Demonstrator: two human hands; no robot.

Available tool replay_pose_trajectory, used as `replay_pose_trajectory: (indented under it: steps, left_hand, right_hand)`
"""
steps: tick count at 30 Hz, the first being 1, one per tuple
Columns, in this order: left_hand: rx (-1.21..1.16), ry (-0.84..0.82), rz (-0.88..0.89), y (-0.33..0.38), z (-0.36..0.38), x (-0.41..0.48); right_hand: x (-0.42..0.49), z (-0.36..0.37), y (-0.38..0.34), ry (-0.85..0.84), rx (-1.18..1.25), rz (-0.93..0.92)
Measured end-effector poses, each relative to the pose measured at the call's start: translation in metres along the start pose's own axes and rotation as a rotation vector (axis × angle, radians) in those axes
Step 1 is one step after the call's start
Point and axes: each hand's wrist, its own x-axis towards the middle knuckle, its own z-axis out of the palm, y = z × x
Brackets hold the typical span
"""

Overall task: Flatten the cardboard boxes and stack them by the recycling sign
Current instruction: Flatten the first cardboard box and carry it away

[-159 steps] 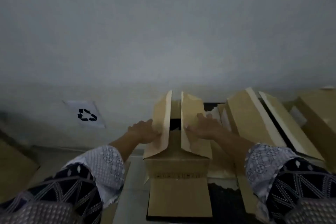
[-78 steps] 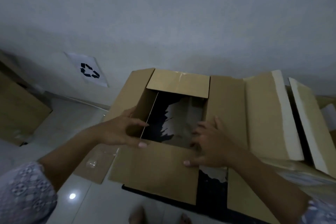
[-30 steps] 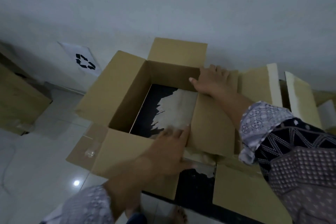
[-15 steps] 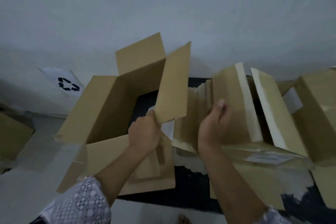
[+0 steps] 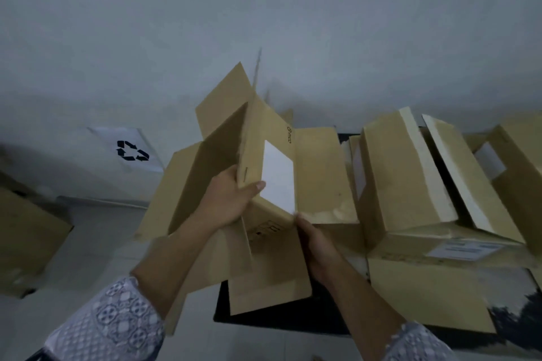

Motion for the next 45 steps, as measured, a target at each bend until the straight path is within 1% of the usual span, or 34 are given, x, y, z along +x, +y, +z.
replay_pose_trajectory:
  steps: [1,3,5,8,11,13,16,22,25,28,34,37,39,43,45]
  left_hand:
    - [-0.049,-0.069,-0.002,0.0,-0.014,-0.003]
    - [-0.04,-0.184,0.027,0.0,-0.044,-0.008]
    - [-0.038,-0.24,0.05,0.002,-0.069,-0.011]
    - [-0.147,-0.226,0.033,0.008,-0.1,-0.017]
    - [-0.161,-0.196,0.044,0.009,-0.119,-0.017]
    - [-0.179,-0.183,0.058,0.011,-0.13,-0.016]
    - [-0.234,-0.196,0.074,0.02,-0.138,-0.015]
    - [-0.343,-0.226,0.146,0.045,-0.142,-0.015]
    - [-0.36,-0.232,0.184,0.051,-0.139,-0.011]
    - [-0.37,-0.244,0.145,0.044,-0.126,-0.005]
    - [-0.368,-0.342,-0.071,-0.012,-0.096,0.011]
    - [-0.354,-0.33,-0.149,-0.046,-0.079,0.013]
    - [-0.348,-0.3,-0.183,-0.067,-0.068,0.011]
    - [-0.384,-0.226,-0.241,-0.094,-0.047,0.012]
    - [-0.401,-0.198,-0.235,-0.102,-0.037,0.021]
  right_hand:
    - [-0.001,0.008,-0.001,0.013,-0.023,-0.029]
    - [-0.005,0.025,-0.006,0.037,-0.057,-0.079]
    - [-0.013,0.043,-0.016,0.07,-0.141,-0.17]
    - [-0.03,0.07,-0.038,0.07,-0.371,-0.345]
    - [-0.044,0.092,-0.059,0.046,-0.602,-0.47]
    - [-0.051,0.104,-0.071,0.055,-0.684,-0.511]
    - [-0.066,0.117,-0.088,0.111,-0.785,-0.572]
    - [-0.125,0.133,-0.137,0.233,-1.018,-0.665]
    - [-0.142,0.136,-0.158,0.278,-1.162,-0.7]
    - [-0.134,0.134,-0.158,0.275,-1.265,-0.619]
    - [-0.079,0.107,-0.127,0.217,-1.314,-0.327]
    - [-0.047,0.091,-0.098,0.171,-1.219,-0.2]
    - [-0.026,0.081,-0.078,0.176,-1.147,-0.132]
    - [-0.002,0.069,-0.058,0.193,-0.95,-0.082]
    - [0.007,0.059,-0.06,0.192,-0.923,-0.076]
